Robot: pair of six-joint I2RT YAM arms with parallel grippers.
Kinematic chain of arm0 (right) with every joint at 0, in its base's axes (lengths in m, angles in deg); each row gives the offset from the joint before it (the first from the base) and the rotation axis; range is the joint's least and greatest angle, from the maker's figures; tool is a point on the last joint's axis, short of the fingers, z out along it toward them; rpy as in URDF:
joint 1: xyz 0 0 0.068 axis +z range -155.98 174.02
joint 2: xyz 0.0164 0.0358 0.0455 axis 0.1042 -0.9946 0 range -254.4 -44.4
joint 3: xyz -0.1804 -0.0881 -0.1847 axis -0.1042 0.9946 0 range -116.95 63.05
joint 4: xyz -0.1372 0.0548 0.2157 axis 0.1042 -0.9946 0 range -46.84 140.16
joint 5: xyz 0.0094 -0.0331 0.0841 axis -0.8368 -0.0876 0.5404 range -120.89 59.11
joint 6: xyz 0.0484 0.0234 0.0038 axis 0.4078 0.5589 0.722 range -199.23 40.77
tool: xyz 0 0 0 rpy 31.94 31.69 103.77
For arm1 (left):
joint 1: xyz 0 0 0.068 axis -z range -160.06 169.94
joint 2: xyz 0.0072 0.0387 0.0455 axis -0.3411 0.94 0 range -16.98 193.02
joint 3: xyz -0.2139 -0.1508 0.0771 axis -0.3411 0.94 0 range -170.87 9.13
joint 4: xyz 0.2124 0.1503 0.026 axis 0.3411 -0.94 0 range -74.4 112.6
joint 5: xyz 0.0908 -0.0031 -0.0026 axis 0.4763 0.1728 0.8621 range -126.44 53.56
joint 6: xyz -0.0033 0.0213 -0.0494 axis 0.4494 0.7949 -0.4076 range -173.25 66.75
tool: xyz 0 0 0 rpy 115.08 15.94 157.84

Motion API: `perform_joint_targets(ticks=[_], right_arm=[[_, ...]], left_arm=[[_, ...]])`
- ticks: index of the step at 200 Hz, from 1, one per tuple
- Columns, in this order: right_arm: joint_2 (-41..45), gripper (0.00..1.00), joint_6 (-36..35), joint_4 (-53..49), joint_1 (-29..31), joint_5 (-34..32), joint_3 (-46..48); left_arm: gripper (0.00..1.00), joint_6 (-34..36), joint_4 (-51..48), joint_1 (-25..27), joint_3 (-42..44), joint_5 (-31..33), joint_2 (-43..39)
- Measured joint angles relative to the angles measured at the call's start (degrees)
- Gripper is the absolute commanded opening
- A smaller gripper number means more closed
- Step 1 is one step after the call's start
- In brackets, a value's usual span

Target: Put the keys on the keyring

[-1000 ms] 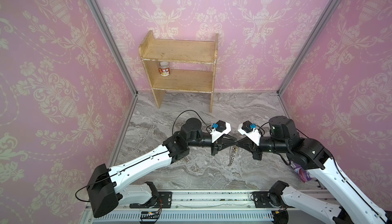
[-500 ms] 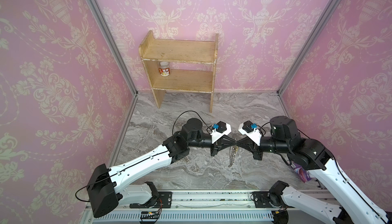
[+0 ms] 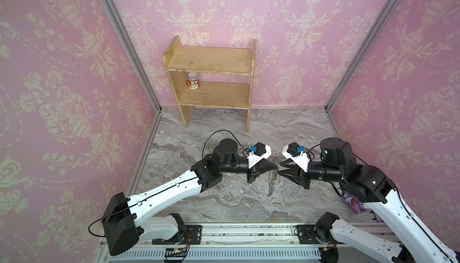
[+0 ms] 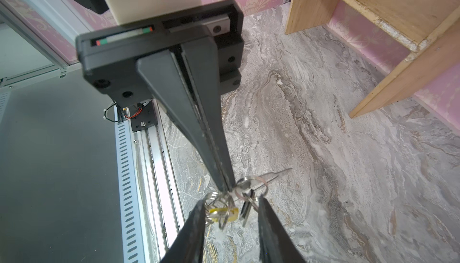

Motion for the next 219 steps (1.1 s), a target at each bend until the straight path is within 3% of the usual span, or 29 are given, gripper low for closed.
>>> perform_joint_targets(ticks=[38, 78, 141, 160, 219], right_arm=[[1.4, 0.28, 0.8, 0.6, 0.0, 0.1, 0.5], [0.9, 0.28, 1.6, 1.2, 0.0, 0.6, 2.0], [0.6, 0.1, 2.6, 2.4, 0.0, 0.5, 3.1], [0.6, 0.0, 2.8, 2.6, 0.0, 0.5, 3.1], [1.0, 0.0, 3.9, 5.0, -0.2, 1.4, 4.2]], left_arm=[[0.0, 0.1, 0.0, 0.0, 0.0, 0.9, -0.1], [0.0, 0.1, 0.7, 0.0, 0.0, 1.2, -0.2], [0.0, 0.1, 2.1, 0.0, 0.0, 2.1, -0.9], [0.0, 0.1, 2.1, 0.0, 0.0, 2.1, -0.9], [0.0, -0.6, 5.8, 0.0, 1.2, 2.6, -0.9]])
